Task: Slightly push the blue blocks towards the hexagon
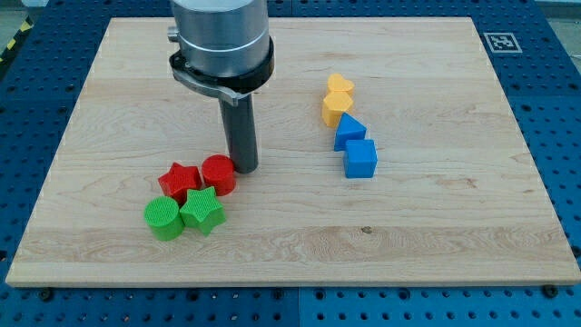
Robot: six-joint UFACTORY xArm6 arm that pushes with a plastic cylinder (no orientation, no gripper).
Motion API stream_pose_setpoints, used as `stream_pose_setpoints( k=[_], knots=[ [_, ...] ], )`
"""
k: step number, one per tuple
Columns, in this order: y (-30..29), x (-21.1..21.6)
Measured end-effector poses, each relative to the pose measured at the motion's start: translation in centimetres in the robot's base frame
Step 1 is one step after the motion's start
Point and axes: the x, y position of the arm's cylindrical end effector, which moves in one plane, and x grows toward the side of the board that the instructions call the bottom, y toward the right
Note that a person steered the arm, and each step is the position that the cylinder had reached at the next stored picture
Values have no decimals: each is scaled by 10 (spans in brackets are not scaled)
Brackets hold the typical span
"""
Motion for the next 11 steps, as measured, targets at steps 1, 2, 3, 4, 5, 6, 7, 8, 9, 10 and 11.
stream_pose_setpoints(
  k=[1,2,3,4,5,6,7,8,9,10,11],
  knots=[
    [7,-1],
    [43,-1],
    [78,-1],
    [101,-1],
    [112,-1],
    [107,20],
    [139,29],
    [174,29],
    [171,29],
    [148,24],
    [142,8]
  ],
)
